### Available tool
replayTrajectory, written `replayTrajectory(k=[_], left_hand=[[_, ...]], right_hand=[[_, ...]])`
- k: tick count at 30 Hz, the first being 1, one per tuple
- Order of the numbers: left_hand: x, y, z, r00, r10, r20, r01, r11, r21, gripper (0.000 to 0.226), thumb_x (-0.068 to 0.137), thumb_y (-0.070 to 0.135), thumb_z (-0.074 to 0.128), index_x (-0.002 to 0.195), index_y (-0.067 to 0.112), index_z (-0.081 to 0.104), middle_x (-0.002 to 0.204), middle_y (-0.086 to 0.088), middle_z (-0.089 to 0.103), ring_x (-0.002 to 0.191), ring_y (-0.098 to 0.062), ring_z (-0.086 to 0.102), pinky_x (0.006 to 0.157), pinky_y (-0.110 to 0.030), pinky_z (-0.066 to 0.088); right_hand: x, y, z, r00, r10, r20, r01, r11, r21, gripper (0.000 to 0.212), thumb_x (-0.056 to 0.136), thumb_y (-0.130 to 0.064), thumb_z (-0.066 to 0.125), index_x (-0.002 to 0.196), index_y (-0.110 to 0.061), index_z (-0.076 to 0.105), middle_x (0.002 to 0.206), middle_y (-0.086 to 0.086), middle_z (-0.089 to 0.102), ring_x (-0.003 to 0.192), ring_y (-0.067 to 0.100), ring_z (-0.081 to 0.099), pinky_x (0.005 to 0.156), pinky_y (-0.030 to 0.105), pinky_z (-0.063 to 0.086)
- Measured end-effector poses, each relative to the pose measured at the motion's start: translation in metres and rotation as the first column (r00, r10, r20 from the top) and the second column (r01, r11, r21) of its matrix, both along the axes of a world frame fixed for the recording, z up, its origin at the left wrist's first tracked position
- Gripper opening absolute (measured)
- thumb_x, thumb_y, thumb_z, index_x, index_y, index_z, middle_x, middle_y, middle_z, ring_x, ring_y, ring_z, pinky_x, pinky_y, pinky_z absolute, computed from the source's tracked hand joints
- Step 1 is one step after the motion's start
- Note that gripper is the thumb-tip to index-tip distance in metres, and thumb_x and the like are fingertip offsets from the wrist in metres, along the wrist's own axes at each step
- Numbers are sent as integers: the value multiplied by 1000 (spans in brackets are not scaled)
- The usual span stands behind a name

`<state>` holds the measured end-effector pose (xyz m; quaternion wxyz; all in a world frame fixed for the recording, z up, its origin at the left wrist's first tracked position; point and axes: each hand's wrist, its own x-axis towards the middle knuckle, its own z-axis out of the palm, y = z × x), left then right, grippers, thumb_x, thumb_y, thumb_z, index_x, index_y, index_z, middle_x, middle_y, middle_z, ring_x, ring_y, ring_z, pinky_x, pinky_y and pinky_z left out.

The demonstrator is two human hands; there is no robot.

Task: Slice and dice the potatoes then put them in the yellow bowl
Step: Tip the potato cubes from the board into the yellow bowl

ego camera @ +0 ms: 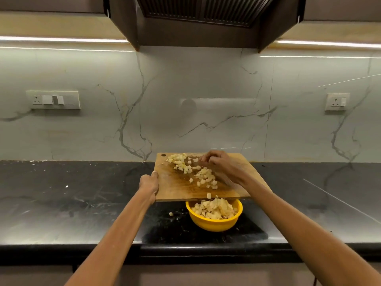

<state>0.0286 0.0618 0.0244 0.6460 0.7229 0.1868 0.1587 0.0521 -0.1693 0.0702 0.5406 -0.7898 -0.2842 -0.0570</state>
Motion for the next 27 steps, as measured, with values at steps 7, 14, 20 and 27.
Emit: replayTrajectory(k=[7,14,20,27], left_hand=[[-1,0,4,1000,12,3,-12,1000,26,40,101,28,38,110,-7,52,94,-17,55,82,-28,53,68,-32,43],[-1,-2,0,1000,6,-8,-6,1000,3,36,101,27,37,107,-5,52,77,-10,49,67,-21,48,52,-29,38],[4,-12,3,1000,10,27,-10,1000,-7,35,101,27,38,105,-5,52,95,-17,54,71,-24,52,57,-31,42],[10,-20,3,999,26,44,-26,1000,-5,41,100,30,38,110,-7,53,110,-23,58,86,-30,53,73,-34,43]], right_hand=[[9,21,-3,996,-57,75,75,959,-272,42,102,-14,26,118,-4,64,123,8,60,110,17,54,85,16,41],[-33,-6,-27,986,160,36,-151,972,-181,56,105,-21,16,101,1,67,117,10,65,110,16,58,97,23,43],[-27,-14,-29,979,201,-23,-198,975,104,52,101,-27,19,103,3,62,111,22,66,110,32,61,101,39,45],[-28,-9,-35,988,152,16,-153,982,109,45,100,-26,20,106,-6,60,105,19,69,101,25,65,92,32,50]])
